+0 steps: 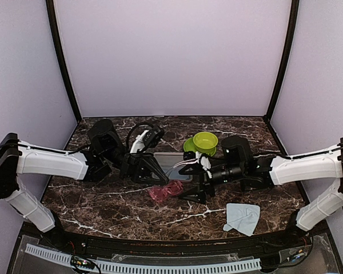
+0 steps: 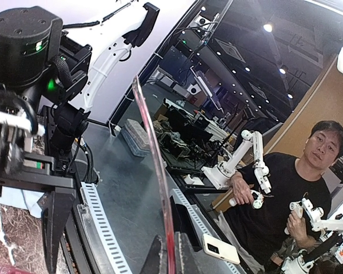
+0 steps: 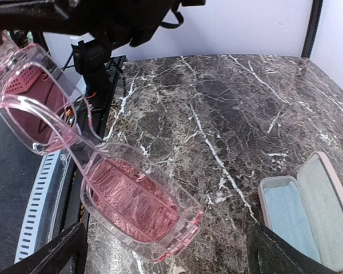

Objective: Organize the sunglasses
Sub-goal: Place the sunglasses at the center of the board.

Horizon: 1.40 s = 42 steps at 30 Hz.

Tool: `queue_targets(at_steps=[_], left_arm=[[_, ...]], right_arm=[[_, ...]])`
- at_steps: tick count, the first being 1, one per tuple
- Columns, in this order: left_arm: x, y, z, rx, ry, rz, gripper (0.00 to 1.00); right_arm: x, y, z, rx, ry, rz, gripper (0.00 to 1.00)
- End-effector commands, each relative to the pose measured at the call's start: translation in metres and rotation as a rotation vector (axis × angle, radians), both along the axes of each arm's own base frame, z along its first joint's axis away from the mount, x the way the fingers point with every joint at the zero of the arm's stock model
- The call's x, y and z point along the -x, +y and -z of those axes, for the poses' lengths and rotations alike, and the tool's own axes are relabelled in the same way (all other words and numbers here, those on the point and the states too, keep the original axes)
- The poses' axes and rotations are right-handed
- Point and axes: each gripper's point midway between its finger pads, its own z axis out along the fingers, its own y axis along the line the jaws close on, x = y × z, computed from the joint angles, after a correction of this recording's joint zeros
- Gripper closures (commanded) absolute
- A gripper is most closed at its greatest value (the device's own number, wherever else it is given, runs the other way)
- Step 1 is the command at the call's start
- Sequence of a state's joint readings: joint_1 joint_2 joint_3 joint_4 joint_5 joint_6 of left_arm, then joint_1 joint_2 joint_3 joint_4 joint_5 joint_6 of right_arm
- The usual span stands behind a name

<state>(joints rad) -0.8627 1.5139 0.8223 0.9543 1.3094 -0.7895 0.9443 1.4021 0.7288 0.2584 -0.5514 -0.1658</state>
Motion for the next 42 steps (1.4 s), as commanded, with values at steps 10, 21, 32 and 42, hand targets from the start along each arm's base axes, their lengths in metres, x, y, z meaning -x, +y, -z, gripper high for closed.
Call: queue_targets(at_steps=[10,21,32,42], left_arm=[[0.012,0.004,-0.020,0.077,-0.041,0.048,1.00],[0.016,0.009,-0.020,0.111,-0.037,0.049,1.00],[0.016,0.010,-0.021,0.158,-0.021,0.061,1.00],[0.000,-0.004,-0.015,0.055,-0.057,-0.064,1.00]], right_arm=[[0.023,0.020,-0.003,-0.071,-0.016,-0.178,0.09],[0.020,0.022,-0.018,-0.160,-0.084,-0.177,0.09],[0.016,0.012,-0.028,-0.201,-0.122,-0.155,0.09],[0.008,-0.002,-0.032,-0.197,-0.124,-0.118,0.09]])
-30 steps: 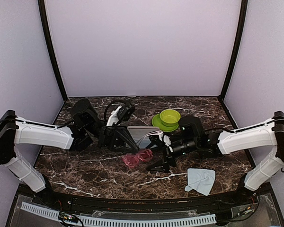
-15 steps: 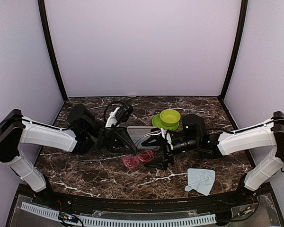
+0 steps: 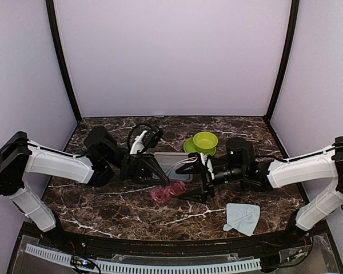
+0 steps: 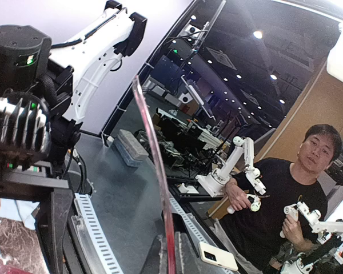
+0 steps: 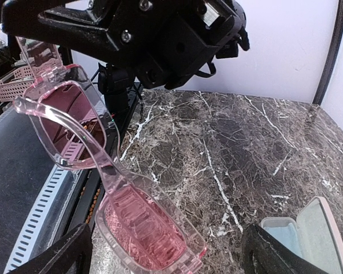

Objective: Organize the sunglasses
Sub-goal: Place the sunglasses at the center of the board.

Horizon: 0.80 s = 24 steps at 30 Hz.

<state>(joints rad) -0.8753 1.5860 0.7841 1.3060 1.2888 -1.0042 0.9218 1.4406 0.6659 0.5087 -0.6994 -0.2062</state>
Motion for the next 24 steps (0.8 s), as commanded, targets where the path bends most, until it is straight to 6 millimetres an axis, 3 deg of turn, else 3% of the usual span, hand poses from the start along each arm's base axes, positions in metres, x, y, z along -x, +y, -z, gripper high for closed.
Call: queue_targets(at_steps=[1,2,3,7,12,17,24], left_arm=[[-0.008,-0.004,-0.010,-0.015,-0.116,-0.115,1.00],[-0.012,-0.006,-0.010,-0.032,-0.130,-0.153,1.00],[-0.016,-0.006,-0.012,-0.046,-0.145,-0.191,1.00],[-0.036,-0.009,-0.018,-0.095,-0.156,-0.341,1.00],[-0.064,-0.015,-0.020,-0.144,-0.104,-0.529,1.00],[-0.104,-0.017,-0.005,-0.241,-0.115,-0.830,1.00],[-0.132,-0.013,0.012,-0.304,-0.070,-1.034,1.00]], right_arm=[[-0.003,-0.009,-0.018,-0.040,-0.032,0.014,0.09],[0.002,-0.012,-0.019,-0.027,0.101,0.018,0.20],[0.000,-0.013,-0.019,-0.018,0.131,0.042,0.20],[-0.011,-0.021,-0.018,0.000,0.133,0.143,0.18],[-0.026,-0.026,-0.032,-0.025,0.178,0.266,0.16],[-0.043,-0.022,-0.046,-0.063,0.284,0.412,0.16],[-0.021,0.004,-0.043,-0.076,0.349,0.385,0.17]])
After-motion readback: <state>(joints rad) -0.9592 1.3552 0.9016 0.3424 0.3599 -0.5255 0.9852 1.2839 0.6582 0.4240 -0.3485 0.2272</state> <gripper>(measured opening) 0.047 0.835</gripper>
